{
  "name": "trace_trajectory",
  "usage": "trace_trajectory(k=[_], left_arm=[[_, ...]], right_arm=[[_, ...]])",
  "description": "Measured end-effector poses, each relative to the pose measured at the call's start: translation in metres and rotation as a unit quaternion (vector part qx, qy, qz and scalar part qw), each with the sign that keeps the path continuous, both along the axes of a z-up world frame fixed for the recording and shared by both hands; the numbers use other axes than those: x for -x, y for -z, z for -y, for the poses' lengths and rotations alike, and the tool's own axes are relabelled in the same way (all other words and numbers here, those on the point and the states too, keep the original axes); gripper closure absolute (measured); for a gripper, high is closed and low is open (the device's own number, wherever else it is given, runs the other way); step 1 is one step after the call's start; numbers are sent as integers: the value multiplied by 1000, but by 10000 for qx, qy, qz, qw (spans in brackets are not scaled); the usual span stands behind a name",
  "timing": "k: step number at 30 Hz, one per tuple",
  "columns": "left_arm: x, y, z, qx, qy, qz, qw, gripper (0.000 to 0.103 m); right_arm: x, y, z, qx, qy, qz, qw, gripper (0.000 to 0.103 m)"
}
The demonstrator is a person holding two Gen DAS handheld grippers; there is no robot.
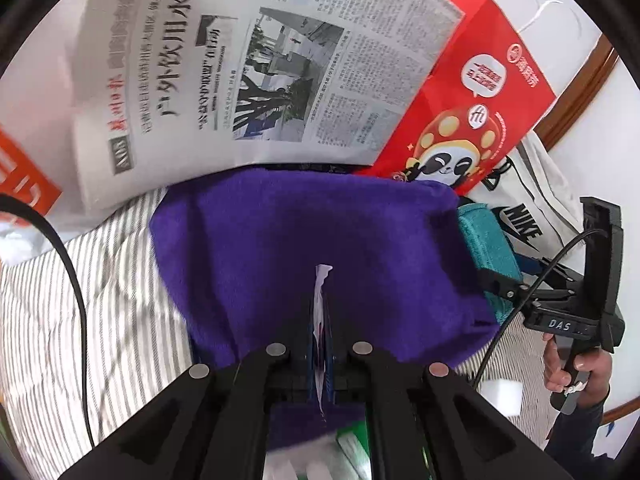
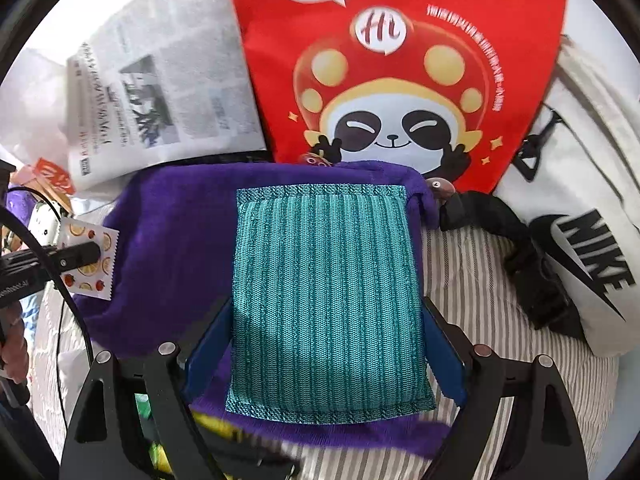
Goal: Organize soft objects
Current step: 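Carry the teal cloth over the purple towel with the right gripper while the left brings the packet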
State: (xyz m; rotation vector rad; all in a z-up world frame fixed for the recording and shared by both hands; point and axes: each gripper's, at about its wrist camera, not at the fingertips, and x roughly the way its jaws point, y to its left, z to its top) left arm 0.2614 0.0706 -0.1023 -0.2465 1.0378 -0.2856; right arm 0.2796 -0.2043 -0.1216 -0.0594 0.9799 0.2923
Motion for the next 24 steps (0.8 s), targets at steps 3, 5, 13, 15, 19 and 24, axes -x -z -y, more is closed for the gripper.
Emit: trace_trajectory(k=[3,5,13,15,19,24], left_arm=[[-22,10,1,25,10,-116,9999,98],[-35,17,0,33,-15,-189,9998,98],[-67,42,-10,241,-125,-435,9987,98],[-70,45,-10,162,-146,-454,9987,98],[-72,48,-5,4,-196,-470,9987,98],[-71,49,5,-313,-185,-445,9984,97]], right_arm=[[-21,10,-4,91,51,-118,9999,16],[-34,16,-7,136,81,-196,9997,16],[-62,36,-17,425,10,-345,9985,16],[-65,38,-19,467,1,-360,9983,16],[-69,40,-24,583,-39,-354,9977,16],[-66,43,-34,726,-71,-325,9968,15]])
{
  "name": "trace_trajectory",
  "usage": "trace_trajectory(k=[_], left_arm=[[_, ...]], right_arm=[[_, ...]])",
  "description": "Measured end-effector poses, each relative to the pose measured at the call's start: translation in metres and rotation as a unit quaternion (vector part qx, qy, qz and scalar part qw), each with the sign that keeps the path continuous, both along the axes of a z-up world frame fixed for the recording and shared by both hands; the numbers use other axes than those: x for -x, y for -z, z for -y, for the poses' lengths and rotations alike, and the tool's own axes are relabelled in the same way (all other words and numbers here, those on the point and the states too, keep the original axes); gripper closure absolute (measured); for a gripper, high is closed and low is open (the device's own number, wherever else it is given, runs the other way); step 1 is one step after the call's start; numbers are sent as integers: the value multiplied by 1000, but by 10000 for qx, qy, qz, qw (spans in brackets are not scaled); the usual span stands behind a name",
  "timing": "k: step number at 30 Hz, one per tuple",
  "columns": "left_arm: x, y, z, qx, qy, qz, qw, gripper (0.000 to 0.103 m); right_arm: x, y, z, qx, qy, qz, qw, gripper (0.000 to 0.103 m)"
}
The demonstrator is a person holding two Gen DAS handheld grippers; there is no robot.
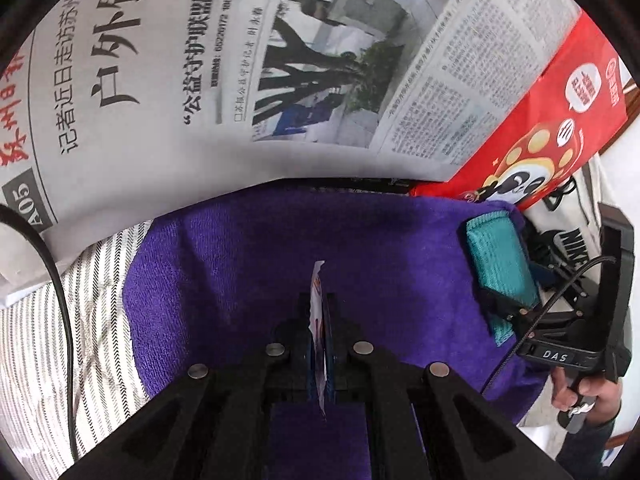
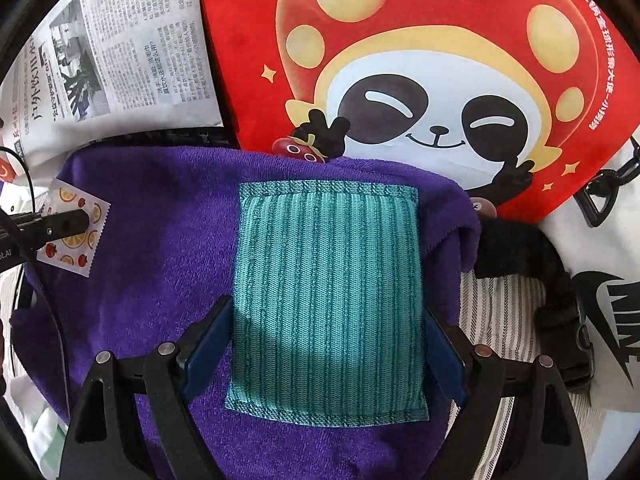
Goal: Organize soft objects
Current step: 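Carry the teal cloth over the purple towel with the right gripper while the left brings the packet, then drop the packet on the towel with the left gripper while the right lowers the cloth, then grasp the white glove with the left gripper while the right moves toward the white sponge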
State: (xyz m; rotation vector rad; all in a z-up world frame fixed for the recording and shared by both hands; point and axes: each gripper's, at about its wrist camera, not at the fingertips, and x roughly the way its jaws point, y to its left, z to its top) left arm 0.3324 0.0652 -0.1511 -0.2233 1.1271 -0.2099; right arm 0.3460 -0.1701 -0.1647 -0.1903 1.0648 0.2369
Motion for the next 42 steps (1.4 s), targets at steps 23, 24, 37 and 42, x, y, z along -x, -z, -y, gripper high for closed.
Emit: trace_trajectory(k=[23,24,37,42], left_arm=[[39,-13,33,-1490,85,-7,9888,36],[42,-15,35,-1535,91,3,9881,36],[106,-54,26,-1410,39,204,9898,34],[147,-60,16,-1304,90,223,9912,34]], right_arm=[[35,11,-23,371,-310,93,9988,7],[37,10,-24,383,-306,131,9987,7],[98,-37,2,-40,14,239,9997,6],[137,-63,13,-153,-45,484,9987,6]])
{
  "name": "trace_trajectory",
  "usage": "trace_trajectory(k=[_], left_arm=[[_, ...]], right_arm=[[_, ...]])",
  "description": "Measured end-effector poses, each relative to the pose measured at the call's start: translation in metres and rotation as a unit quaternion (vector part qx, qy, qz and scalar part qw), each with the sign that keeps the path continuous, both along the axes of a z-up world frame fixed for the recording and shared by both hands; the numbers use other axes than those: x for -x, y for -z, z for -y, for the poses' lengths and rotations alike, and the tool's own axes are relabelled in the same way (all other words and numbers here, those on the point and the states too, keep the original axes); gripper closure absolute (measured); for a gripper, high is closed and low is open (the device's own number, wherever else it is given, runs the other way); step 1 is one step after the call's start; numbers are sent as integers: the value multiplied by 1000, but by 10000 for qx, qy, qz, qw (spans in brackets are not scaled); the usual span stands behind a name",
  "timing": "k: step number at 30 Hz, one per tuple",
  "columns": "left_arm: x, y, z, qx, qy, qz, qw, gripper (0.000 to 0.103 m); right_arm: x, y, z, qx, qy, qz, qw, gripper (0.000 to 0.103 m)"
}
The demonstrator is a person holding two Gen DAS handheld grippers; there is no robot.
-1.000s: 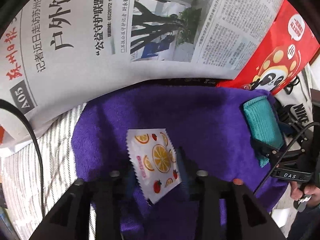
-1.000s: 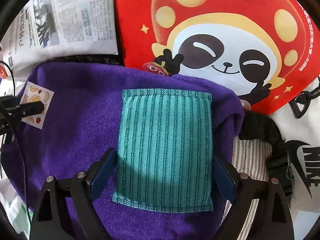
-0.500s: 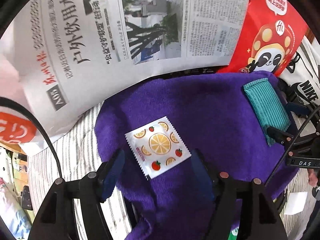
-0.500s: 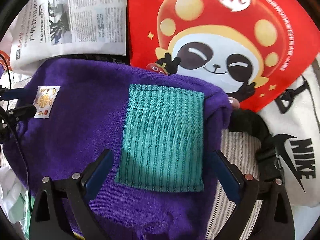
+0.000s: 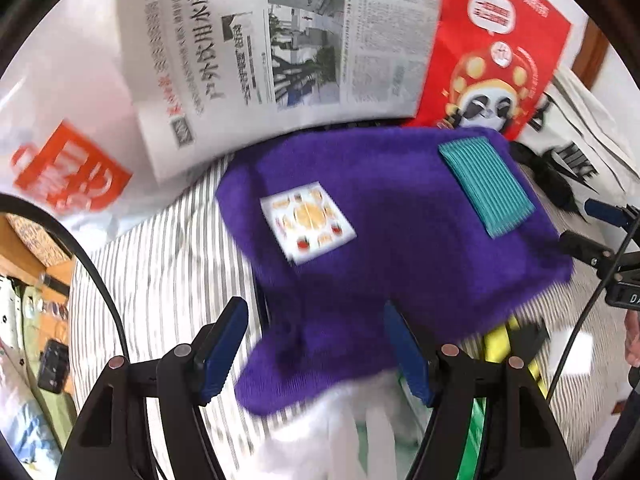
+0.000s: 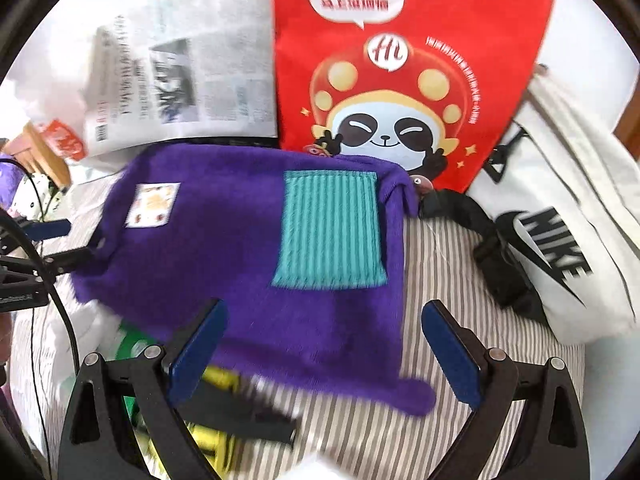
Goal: Organize soft objects
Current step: 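Grasp the white glove with the left gripper while the right moves toward the white sponge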
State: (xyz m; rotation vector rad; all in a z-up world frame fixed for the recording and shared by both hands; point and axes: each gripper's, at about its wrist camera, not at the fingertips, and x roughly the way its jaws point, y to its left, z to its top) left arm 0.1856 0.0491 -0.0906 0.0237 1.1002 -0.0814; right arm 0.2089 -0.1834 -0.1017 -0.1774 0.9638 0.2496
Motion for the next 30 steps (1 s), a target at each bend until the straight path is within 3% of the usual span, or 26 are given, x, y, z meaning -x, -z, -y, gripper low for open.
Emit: trace_trajectory(k=[6,11,15,19,21,23,26,30], left_arm=[[41,3,-5,338,-36,-25,9994,34],[68,15,1,419,-149,-91,9990,34],[79,38,4,437,-304,-370,9979,34],[88,54,10,218,-332,-425,9983,35],[92,58,11,243,-317,-351,9986,43],[95,59,8,381,-326,-326,9982,68],[103,57,4,565,-271,-244,9977,83],[118,49,-5,722,-201,-165,9971,89]], right_arm=[[45,-18,24,-357,-6,70,9993,6],[71,-4,23,-500,17,-49,9987,6],[89,8,30,-580,143,-204,9980,6],[99,19,37,-690,252,-358,9967,6],[103,23,40,-718,300,-393,9962,6],[107,26,42,-749,347,-427,9957,6],[111,31,45,-772,390,-481,9951,6],[115,34,50,-785,458,-494,9946,6]])
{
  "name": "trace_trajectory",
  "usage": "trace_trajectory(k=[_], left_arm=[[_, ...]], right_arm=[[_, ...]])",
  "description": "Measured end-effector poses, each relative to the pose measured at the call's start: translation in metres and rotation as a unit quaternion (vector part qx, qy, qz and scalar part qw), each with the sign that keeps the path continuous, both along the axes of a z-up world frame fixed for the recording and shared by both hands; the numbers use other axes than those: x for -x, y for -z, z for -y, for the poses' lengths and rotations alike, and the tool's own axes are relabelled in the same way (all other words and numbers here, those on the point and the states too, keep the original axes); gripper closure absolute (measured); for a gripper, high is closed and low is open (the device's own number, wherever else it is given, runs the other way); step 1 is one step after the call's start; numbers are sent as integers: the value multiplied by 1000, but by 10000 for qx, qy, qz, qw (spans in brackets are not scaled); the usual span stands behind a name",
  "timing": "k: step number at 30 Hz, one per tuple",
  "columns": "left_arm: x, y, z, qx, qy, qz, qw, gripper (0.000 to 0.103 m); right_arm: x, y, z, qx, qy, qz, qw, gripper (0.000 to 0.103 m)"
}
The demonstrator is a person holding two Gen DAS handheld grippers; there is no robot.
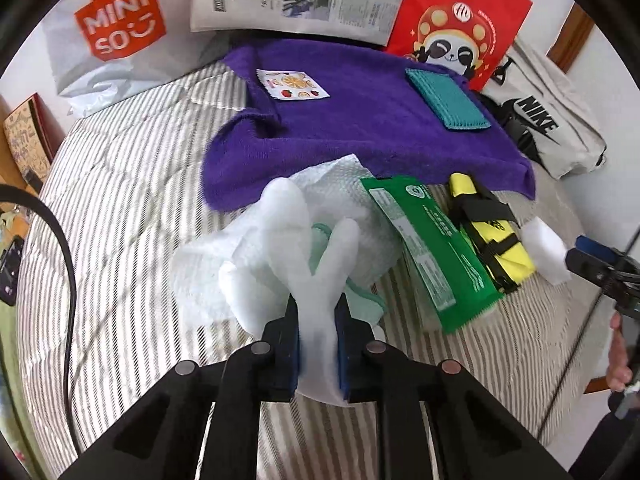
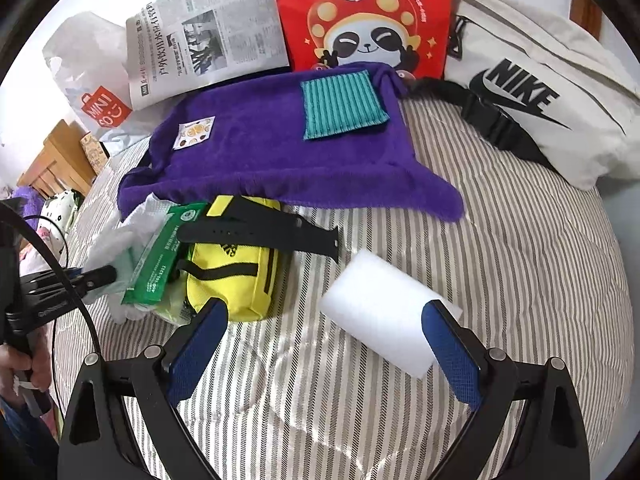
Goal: Organize soft objects
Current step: 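Grasp the white glove with the left gripper while the right moves toward the white sponge, then grasp the white sponge block with the right gripper while the left holds the glove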
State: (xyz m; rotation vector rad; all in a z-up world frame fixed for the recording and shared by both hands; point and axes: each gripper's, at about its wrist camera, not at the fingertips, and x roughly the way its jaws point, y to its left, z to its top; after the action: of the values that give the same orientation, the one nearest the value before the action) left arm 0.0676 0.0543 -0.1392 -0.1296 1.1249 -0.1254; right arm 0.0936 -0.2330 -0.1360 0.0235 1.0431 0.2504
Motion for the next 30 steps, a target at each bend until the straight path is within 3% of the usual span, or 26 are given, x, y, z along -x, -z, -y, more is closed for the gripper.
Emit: trace_trajectory(k=[11,19,27,30], left_arm=[[21,-33,-24,301,-146,352,9988,89],[13,-8,-9,386,-52,133,9992,89],[11,0,1,408,66,66,9991,89],[10,1,1,424,96,52,9990,89]], right_arm=[[7,-2,15,196,131,108,9997,6],[5,16,29,308,123,-47,9994,6],[2,40,29,1053,108,-14,9944,6],[-8,47,30,1078,46,35,9942,6]])
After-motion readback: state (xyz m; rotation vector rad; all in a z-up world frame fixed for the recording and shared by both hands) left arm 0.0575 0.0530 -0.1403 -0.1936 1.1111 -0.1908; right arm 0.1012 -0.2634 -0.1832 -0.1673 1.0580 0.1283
